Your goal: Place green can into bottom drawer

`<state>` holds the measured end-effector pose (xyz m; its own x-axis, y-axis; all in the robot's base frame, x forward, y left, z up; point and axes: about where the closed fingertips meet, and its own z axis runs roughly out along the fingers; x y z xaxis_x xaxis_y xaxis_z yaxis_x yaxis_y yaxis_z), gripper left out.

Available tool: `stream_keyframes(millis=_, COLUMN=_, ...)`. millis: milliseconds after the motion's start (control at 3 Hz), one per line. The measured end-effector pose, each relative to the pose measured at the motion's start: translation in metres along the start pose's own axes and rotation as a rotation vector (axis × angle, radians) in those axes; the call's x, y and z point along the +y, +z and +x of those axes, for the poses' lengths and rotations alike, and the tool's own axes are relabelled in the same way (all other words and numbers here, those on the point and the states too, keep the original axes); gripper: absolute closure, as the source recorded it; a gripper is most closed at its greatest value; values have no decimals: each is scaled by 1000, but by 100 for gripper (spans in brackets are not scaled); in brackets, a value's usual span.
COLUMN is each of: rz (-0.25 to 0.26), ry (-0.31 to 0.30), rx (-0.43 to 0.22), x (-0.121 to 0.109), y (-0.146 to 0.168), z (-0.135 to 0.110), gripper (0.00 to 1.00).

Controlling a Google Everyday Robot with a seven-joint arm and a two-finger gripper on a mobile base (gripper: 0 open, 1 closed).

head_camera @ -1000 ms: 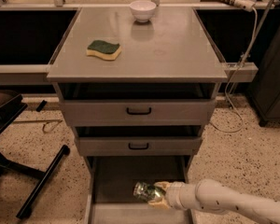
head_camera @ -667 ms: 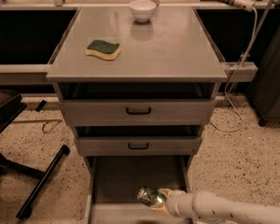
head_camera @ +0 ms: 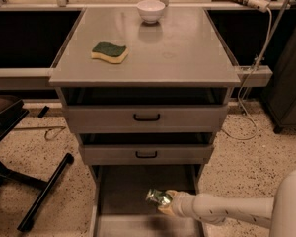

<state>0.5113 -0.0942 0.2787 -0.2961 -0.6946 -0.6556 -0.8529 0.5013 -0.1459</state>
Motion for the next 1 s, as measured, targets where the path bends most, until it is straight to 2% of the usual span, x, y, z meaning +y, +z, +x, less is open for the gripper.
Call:
stream_keyframes(millis=333, rz=-21, ry=-42, rx=-68, x=-10, y=21, z=-13, gripper=100)
stream_keyframes(millis=667, rz=-66, ry=-29, rx=-90, x=-6, y=18, z=-20, gripper=100)
stream_keyframes(millis=1000, rz=-95, ry=-1, rx=-59, x=2, y=42, z=3, gripper=100)
